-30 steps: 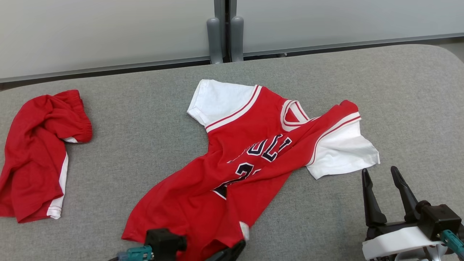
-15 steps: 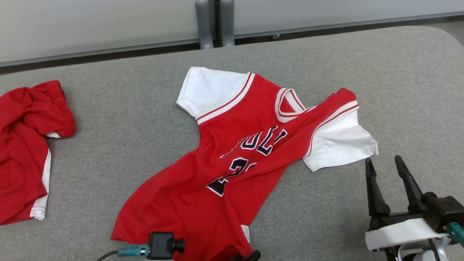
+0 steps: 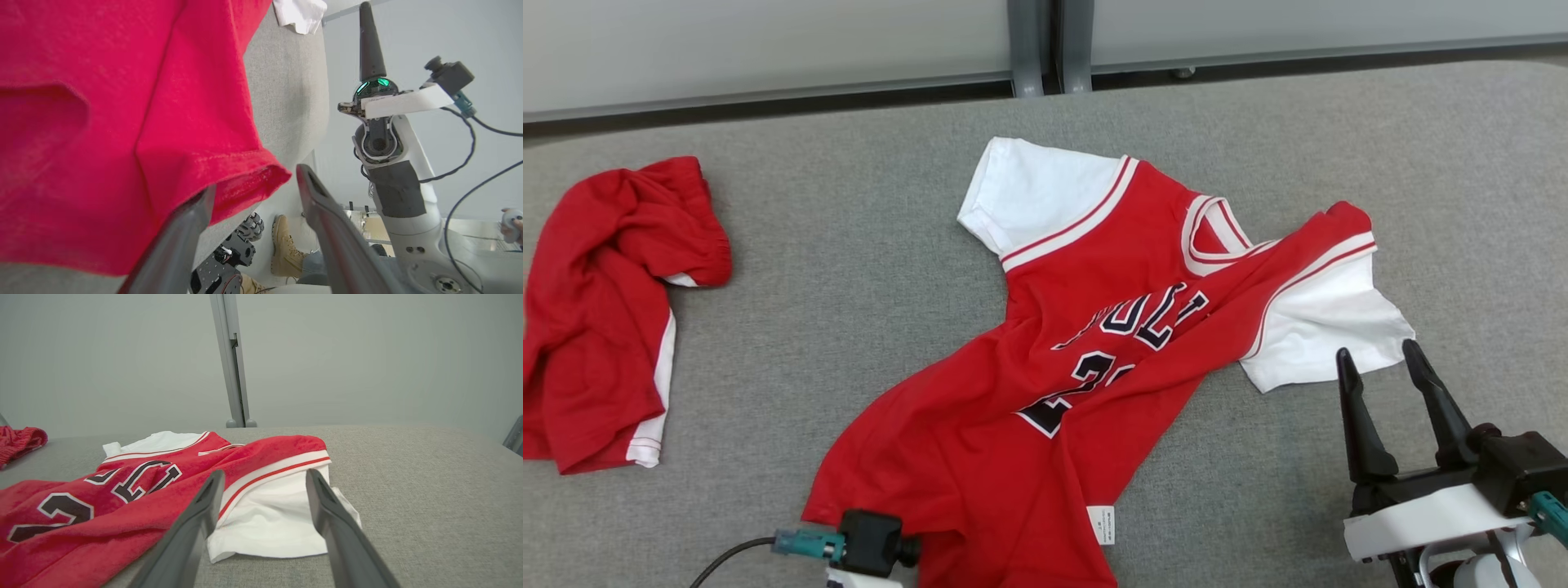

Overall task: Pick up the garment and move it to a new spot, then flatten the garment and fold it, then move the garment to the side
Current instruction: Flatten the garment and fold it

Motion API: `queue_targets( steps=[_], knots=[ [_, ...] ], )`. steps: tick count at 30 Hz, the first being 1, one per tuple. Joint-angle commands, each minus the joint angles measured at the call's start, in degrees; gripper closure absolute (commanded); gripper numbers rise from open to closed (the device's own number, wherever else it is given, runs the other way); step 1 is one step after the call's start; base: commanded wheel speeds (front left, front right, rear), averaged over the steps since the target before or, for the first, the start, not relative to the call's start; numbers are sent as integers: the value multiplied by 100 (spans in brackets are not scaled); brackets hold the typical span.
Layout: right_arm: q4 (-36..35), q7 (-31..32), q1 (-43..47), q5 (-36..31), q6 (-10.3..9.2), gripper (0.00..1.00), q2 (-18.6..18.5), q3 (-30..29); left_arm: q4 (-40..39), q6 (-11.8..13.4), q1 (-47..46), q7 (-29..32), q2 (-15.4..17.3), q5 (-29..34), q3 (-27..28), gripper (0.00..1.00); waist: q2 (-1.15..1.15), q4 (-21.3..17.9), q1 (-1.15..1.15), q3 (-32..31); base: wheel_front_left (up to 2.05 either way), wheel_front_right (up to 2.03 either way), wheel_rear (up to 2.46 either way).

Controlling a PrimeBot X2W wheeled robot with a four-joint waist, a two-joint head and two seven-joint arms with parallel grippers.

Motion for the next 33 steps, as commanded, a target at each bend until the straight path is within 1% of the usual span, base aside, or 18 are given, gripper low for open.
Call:
queue_targets(
  steps=[1, 3, 5, 7, 10, 13, 15, 16, 17, 19, 20, 21, 22, 25, 27, 30, 33],
  knots=[
    [32, -28, 10, -62, 1, 0, -34, -20, -111, -36, -56, -44, 186, 268, -36, 0, 0, 65, 0, -150, 0, 0, 0],
    [59, -28, 79, -65, 1, 0, -34, -35, -263, -77, 27, -91, 381, 505, -59, 0, 0, 103, 0, -292, 0, 0, 0],
    [89, -27, 137, -83, 1, 0, -34, -22, -413, -67, 111, -211, 552, 747, -55, 0, 0, 133, 0, -427, 0, 0, 0],
    [99, -28, 170, -87, 1, 0, -34, -8, -551, -31, 141, -391, 733, 999, 44, 0, 0, 166, 0, -558, 0, 0, 0],
    [125, -28, 253, -78, 1, 0, -33, 50, -694, 103, 164, -672, 936, 1338, 236, 0, 0, 194, 0, -740, 0, 0, 0],
    [139, -28, 288, -86, 1, 0, -34, 90, -675, 410, 67, -1033, 1001, 1620, 554, 0, 0, 209, 0, -869, 0, 0, 0],
    [139, -27, 311, -98, 1, 0, -34, 121, -479, 666, -51, -1225, 1014, 1903, 696, 0, 0, 202, 0, -905, 0, 0, 0],
    [139, -27, 311, -98, 1, 0, -34, 121, -479, 666, -51, -1225, 1014, 1903, 696, 0, 0, 202, 0, -905, 0, 0, 0],
    [139, -28, 305, -104, 1, 0, -34, 136, -356, 755, -119, -1287, 999, 2059, 699, 0, 0, 194, 0, -911, 0, 0, 0],
    [131, -28, 265, -110, 1, 0, -35, 164, -50, 817, -310, -1334, 982, 2371, 626, 0, 0, 168, 0, -882, 0, 0, 0],
    [115, -27, 242, -129, 1, 0, -34, 171, 159, 854, -435, -1371, 948, 2528, 597, 0, 0, 154, 0, -856, 0, 0, 0],
    [105, -28, 227, -145, 1, 0, -35, 168, 377, 888, -535, -1410, 846, 2600, 579, 0, 0, 137, 0, -829, 0, 0, 0],
    [104, -28, 217, -149, 1, 0, -35, 163, 605, 886, -605, -1399, 734, 2629, 528, 0, 0, 118, 0, -807, 0, 0, 0],
    [104, -28, 154, -156, 1, 0, -34, 176, 1326, 812, -897, -1257, 578, 2796, 334, 0, 0, 6, 0, -714, 0, 0, 0],
    [96, -27, 138, -147, 1, 0, -33, 179, 1730, 680, -1003, -1109, 433, 2722, 210, 0, 0, -72, 0, -664, 0, 0, 0],
    [82, -27, 130, -139, 1, 0, -34, 167, 2344, 503, -1198, -970, 366, 2738, 108, 0, 0, -170, 0, -588, 0, 0, 0],
    [91, -28, 95, -120, 1, 0, -33, 145, 2855, 305, -1301, -969, 219, 2657, 58, 0, 0, -235, 0, -528, 0, 0, 0]
  ],
)
